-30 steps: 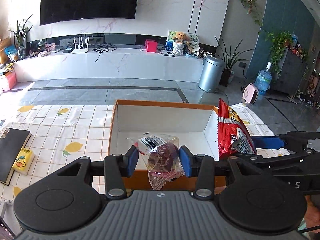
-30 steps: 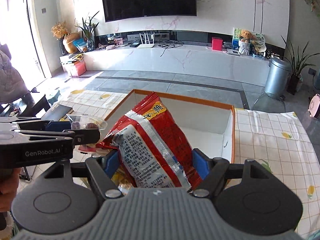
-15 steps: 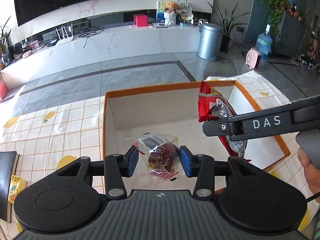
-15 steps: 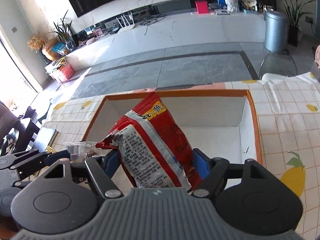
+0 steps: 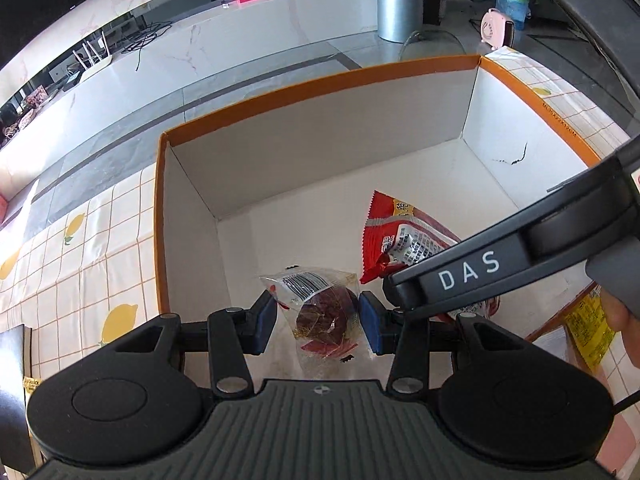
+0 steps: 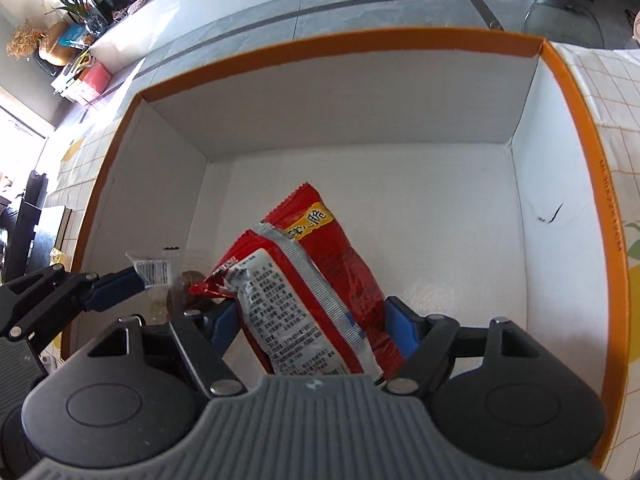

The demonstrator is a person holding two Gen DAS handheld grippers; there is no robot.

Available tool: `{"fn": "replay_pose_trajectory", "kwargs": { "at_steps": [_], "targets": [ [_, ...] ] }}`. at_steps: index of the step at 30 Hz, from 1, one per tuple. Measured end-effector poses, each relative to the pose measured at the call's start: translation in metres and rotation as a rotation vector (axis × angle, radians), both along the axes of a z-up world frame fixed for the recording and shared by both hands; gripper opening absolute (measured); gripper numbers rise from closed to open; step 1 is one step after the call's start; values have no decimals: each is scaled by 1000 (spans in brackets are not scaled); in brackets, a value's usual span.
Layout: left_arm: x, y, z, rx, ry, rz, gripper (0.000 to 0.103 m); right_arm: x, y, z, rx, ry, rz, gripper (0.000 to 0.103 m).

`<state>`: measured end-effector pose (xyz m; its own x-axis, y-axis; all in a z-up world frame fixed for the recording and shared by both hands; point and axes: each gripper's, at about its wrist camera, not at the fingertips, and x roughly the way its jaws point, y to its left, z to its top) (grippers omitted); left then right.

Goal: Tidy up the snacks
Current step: 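Carry both snacks over the orange box and open both tools to drop them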

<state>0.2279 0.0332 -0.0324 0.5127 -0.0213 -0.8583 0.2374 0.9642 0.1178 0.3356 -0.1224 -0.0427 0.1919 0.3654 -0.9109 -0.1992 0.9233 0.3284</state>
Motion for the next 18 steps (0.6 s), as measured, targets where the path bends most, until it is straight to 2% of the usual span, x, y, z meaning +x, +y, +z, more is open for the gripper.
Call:
{"fn": "replay_pose_trajectory", "kwargs": {
  "at_steps": [5,14,18],
  "targets": [
    [2,-1,1,12,20,-3,51,6,-2,-8,23,54,-31,74],
    [8,-3,0,40,3,-10,58,9,1,-6,-6,49,-13,81],
    [9,-4,2,55,-9,-6,67,10,3,-5,-8,49,-12,83]
  ]
}}
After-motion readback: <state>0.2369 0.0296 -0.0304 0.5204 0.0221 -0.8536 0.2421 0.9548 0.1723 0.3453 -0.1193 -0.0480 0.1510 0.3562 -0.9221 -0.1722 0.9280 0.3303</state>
